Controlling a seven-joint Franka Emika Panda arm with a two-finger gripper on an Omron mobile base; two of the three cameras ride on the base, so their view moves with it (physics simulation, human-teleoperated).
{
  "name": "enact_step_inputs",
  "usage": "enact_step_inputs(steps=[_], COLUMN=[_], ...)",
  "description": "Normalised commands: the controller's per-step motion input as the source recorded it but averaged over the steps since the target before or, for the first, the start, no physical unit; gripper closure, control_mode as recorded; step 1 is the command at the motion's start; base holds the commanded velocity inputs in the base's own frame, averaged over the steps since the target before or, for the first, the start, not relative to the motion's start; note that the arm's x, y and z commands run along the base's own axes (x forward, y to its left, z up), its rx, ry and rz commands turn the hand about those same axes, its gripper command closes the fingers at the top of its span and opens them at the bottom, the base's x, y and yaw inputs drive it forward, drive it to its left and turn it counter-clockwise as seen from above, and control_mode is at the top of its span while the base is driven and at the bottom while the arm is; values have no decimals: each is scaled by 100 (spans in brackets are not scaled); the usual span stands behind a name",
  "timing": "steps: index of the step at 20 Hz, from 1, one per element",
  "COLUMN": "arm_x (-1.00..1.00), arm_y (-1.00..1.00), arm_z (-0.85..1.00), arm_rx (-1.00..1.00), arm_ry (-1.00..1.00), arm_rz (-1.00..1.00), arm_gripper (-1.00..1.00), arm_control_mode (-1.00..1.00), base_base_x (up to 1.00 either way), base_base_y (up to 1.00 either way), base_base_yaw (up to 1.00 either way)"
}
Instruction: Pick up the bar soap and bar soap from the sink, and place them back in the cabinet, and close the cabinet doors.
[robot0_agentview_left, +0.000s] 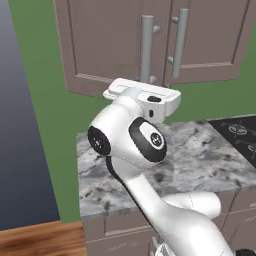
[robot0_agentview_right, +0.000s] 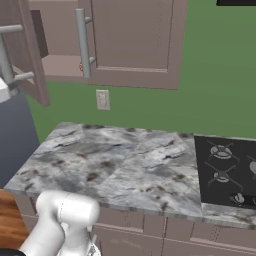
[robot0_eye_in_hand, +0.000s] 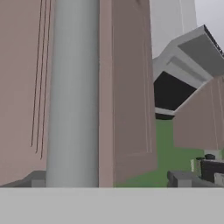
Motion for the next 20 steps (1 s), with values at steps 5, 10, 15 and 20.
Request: enact_step_inputs(steps=[5, 10, 15, 20], arm_x=[32, 45, 46, 51], arm_y=[-59, -52, -47, -40], arm_z=[-5, -16, -17, -21], arm_rx=[4, 0, 0, 0], arm_ry=[11, 3, 0, 0], arm_rz=[18, 16, 14, 12], arm_gripper=[-100, -100, -100, -100], arm_control_mode=[-100, -100, -100, -100], base_base_x=[0, 0, 0, 0], base_base_y=[0, 0, 0, 0], base_base_yaw=[0, 0, 0, 0])
